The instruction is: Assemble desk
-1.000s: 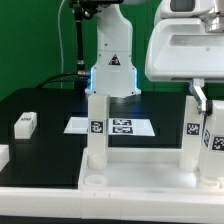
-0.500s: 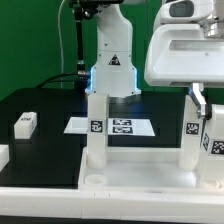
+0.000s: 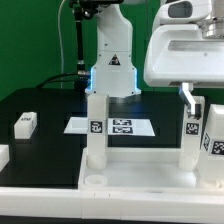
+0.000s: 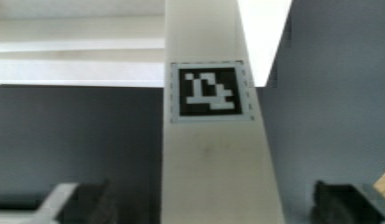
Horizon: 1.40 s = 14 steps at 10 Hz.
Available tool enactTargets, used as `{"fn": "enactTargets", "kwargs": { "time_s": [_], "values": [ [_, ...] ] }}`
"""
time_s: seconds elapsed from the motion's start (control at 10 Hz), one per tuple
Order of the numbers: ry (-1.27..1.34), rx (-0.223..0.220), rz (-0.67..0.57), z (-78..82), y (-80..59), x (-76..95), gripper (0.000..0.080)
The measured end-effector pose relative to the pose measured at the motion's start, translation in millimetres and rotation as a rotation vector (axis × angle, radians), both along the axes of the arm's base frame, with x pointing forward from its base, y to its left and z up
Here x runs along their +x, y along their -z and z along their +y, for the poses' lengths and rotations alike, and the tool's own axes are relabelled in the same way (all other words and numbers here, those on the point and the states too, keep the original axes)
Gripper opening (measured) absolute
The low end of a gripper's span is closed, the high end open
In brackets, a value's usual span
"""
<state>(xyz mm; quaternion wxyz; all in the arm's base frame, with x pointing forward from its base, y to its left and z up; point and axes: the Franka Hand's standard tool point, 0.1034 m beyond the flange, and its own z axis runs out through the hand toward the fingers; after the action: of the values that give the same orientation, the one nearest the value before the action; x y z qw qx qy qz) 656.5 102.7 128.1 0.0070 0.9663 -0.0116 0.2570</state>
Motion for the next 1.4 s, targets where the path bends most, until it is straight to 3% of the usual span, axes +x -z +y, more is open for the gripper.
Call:
{"fn": "enactTargets", "kwargs": {
  "time_s": [0.1, 0.2, 0.4, 0.7, 1.0, 1.4],
  "values": [
    [0.0, -0.001, 0.0, -0.8, 0.2, -0.1, 0.0618],
    [0.002, -0.003, 0.002, -3.5, 0.8, -0.4, 0.0643],
    [0.003, -0.002, 0.0, -5.7, -4.6, 0.9, 0.0648],
    [0.01, 0.018, 0.038, -4.4, -29.6, 8.5, 0.0649],
    [0.014, 0.017, 0.106, -4.7, -20.7, 2.5, 0.0649],
    [0.034, 0.018, 0.376, -9.9, -8.9, -1.6, 0.0649]
  ]
}}
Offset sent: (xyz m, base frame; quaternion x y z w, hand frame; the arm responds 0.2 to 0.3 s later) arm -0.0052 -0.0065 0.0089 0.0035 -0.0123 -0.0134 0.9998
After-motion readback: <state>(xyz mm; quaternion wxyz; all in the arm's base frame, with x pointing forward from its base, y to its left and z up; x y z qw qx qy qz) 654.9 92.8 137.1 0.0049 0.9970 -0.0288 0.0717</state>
